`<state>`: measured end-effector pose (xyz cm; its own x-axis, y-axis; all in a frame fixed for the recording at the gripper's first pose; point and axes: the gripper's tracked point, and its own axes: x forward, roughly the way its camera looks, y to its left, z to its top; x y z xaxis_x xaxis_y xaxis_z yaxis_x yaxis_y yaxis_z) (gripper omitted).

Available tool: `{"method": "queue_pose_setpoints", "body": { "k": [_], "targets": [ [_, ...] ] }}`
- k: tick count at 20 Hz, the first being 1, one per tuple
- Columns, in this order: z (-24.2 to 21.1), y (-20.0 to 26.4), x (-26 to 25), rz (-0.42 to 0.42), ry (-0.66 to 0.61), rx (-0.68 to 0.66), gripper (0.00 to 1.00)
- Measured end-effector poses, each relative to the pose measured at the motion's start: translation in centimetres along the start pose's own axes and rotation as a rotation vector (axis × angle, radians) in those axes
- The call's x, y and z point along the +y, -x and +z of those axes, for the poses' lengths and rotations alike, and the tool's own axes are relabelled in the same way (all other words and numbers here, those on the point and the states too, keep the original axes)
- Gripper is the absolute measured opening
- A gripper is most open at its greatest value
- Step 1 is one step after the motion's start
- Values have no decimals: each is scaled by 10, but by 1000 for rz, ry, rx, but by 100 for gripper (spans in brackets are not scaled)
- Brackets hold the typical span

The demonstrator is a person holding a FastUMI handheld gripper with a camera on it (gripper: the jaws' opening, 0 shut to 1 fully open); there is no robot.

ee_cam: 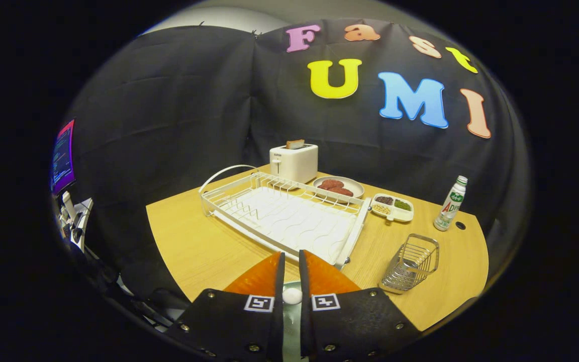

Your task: Take the plate from the dish rack, then take the spoon from the basket and place it into the plate.

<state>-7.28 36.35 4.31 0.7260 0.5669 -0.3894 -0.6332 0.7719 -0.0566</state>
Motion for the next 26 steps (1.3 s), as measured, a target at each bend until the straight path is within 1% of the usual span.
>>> {"method": "queue_pose_setpoints", "body": {
  "k": [1,4,5,6,7,8,10,12,14,16,18,20,21,22,23,24,26],
  "targets": [
    [0,-1,-4,-4,0,7,17],
    [-1,0,-24,-33,8,2,20],
    [3,2,-31,-47,3,-7,25],
    [10,8,-36,-57,-5,-25,24],
    [23,14,-44,-73,-14,-53,30],
    [39,24,-52,-97,-26,-91,30],
    [81,56,-79,-186,-55,-200,30],
    [124,96,-109,-293,-69,-320,30],
    [151,135,-137,-391,-77,-402,30],
    [168,171,-160,-467,-99,-456,30],
    [176,201,-178,-532,-133,-483,30],
    [178,222,-194,-591,-155,-490,30],
    [179,230,-198,-610,-165,-505,31],
    [178,229,-197,-592,-164,-496,53],
    [171,230,-200,-607,-162,-468,74],
    [164,242,-209,-623,-157,-464,95],
    [168,247,-214,-640,-141,-484,96]
  ]
}}
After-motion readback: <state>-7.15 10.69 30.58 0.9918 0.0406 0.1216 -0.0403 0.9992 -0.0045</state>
